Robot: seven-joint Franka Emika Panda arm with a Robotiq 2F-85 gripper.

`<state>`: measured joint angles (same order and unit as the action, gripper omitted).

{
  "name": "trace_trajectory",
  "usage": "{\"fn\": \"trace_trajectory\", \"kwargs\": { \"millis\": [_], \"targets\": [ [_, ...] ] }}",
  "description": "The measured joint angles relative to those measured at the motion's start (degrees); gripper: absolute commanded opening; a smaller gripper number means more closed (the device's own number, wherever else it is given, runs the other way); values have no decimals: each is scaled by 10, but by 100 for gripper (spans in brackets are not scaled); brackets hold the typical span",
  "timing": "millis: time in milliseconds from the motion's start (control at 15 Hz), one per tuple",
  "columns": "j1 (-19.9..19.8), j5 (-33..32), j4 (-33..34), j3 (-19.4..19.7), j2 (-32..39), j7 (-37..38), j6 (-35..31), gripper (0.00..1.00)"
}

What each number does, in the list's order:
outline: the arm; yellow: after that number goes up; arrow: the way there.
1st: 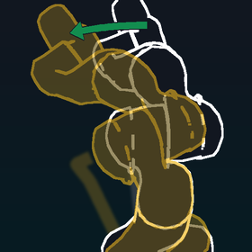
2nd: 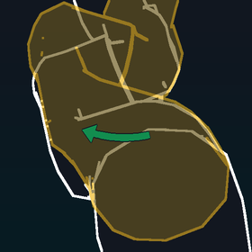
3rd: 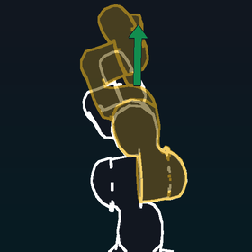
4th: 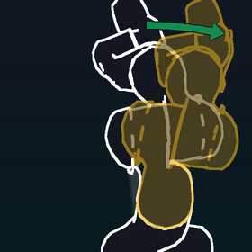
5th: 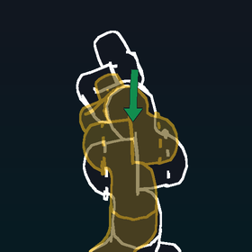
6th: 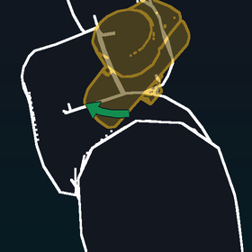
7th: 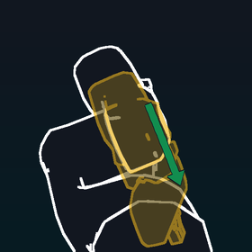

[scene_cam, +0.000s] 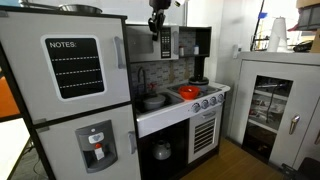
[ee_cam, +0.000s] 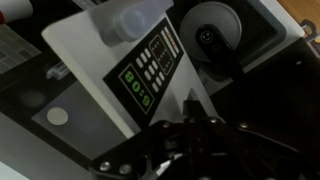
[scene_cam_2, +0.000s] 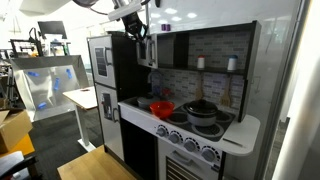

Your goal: Close the microwave door

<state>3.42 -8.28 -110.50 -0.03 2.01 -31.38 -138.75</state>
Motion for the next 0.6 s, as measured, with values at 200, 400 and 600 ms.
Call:
{"fn": "trace_trajectory", "kwargs": {
  "millis": [200,400,600],
  "targets": [
    [-4,-5,14,0,12,0,-15,0],
    [-8,-7,22,0,22,0,-33,0],
    [-10,-7,30,0,31,0,-46,0]
  ]
}}
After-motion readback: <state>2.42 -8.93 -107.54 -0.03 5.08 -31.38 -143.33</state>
